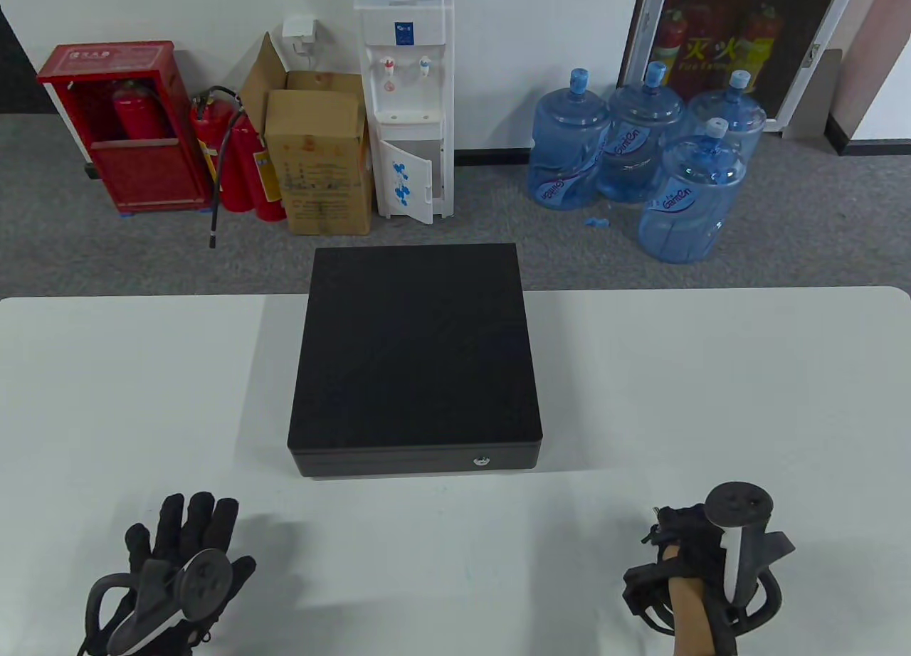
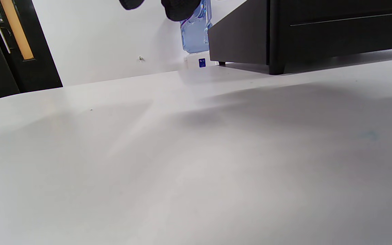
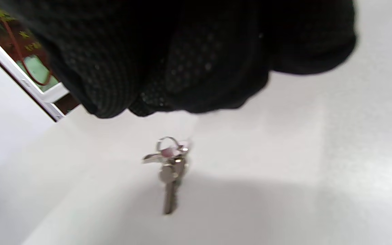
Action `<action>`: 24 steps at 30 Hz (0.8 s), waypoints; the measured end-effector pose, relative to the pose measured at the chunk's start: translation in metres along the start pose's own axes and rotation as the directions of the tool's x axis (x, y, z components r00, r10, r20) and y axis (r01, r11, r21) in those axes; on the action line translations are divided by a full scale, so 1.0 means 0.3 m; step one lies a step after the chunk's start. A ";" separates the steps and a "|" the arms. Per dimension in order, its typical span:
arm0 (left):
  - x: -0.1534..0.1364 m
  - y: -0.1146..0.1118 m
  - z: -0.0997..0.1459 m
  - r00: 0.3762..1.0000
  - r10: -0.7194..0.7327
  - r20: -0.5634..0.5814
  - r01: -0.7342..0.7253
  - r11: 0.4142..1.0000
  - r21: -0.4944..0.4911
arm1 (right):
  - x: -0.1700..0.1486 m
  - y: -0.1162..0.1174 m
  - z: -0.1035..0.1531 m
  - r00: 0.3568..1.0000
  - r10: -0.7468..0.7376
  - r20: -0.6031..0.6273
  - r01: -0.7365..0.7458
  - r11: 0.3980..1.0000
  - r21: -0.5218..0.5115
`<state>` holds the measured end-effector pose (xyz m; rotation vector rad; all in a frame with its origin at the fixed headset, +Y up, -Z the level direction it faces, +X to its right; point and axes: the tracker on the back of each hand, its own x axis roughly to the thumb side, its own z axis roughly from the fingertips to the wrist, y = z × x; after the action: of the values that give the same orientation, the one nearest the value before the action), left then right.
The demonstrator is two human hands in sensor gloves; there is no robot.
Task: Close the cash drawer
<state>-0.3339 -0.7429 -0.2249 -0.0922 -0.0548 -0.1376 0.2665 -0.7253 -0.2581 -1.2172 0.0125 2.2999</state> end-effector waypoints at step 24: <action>-0.005 0.010 0.007 1.000 -0.022 -0.011 0.023 0.998 0.052 | 0.259 0.045 0.435 0.636 0.437 0.636 -0.169 0.883 -0.437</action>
<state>-0.3351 -0.7396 -0.2231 -0.0387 -0.0493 -0.1591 0.1252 -0.6695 -0.2437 -0.3496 -0.5254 3.0448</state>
